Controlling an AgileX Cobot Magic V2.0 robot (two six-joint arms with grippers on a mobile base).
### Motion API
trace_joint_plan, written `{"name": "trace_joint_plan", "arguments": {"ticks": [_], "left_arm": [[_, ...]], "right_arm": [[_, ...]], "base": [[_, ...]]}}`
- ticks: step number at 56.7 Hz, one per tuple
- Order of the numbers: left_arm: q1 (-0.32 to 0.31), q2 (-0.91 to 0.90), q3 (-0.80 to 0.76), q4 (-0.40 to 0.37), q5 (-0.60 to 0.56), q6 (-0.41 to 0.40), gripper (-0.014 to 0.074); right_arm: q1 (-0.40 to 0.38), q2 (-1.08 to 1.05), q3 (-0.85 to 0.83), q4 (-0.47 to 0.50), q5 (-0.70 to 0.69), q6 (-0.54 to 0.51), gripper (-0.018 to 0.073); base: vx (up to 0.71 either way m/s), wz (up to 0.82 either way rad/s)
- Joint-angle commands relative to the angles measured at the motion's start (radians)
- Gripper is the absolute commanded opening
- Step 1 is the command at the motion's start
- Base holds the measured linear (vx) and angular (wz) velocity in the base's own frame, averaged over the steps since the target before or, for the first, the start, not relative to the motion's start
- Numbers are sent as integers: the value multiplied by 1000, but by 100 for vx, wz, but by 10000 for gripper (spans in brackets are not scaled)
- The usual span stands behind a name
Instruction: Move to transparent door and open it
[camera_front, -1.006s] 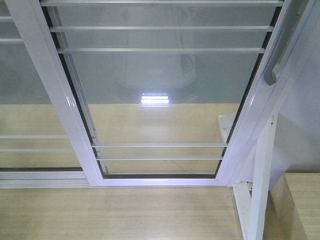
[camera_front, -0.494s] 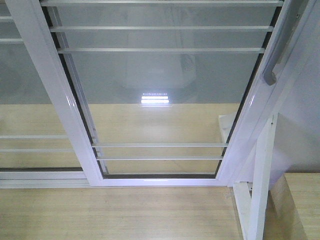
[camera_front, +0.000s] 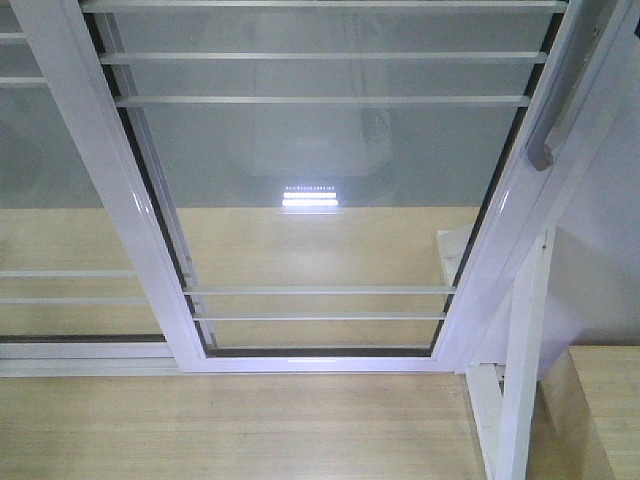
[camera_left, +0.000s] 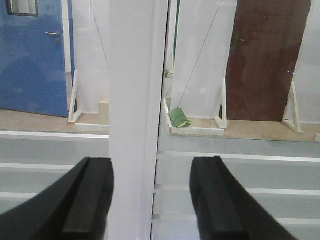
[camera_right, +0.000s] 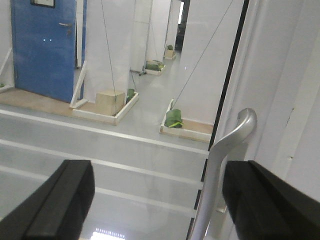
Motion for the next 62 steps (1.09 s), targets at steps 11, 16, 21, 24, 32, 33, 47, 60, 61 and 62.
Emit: {"name": "trace_joint_plan", "arguments": {"ticks": [11, 16, 21, 24, 32, 33, 47, 60, 61, 62], "left_arm": [[-4, -8, -38, -7, -66, -5, 486], [-4, -8, -38, -7, -61, -5, 486], [-4, -8, -38, -7, -61, -5, 486], [-4, -8, -38, -7, -61, -5, 486], [-4, -8, -38, -7, -61, -5, 486], [-4, -8, -38, -7, -61, -5, 486], [-4, -8, -38, -7, -61, -5, 486], [-4, -8, -38, -7, -61, -5, 486], [-4, -8, -38, -7, -61, -5, 486], [-4, -8, -38, -7, -61, -5, 486]], "right_arm": [[-132, 45, -36, -87, 47, 85, 559], [-156, 69, -36, -87, 42, 129, 556], [-154, 107, -36, -87, 15, 131, 552], [-154, 136, -36, -85, -14, 132, 550], [-155, 222, -36, -83, -115, 132, 550], [-155, 239, -36, -83, -135, 132, 550], [-157, 476, -102, -64, -323, 132, 550], [-157, 658, -257, -64, -355, 131, 550], [-157, 667, -266, -59, -355, 131, 550], [-157, 679, -279, -55, -355, 131, 550]], "base": [[0, 0], [0, 0], [0, 0], [0, 0], [0, 0], [0, 0], [0, 0], [0, 0], [0, 0], [0, 0]]}}
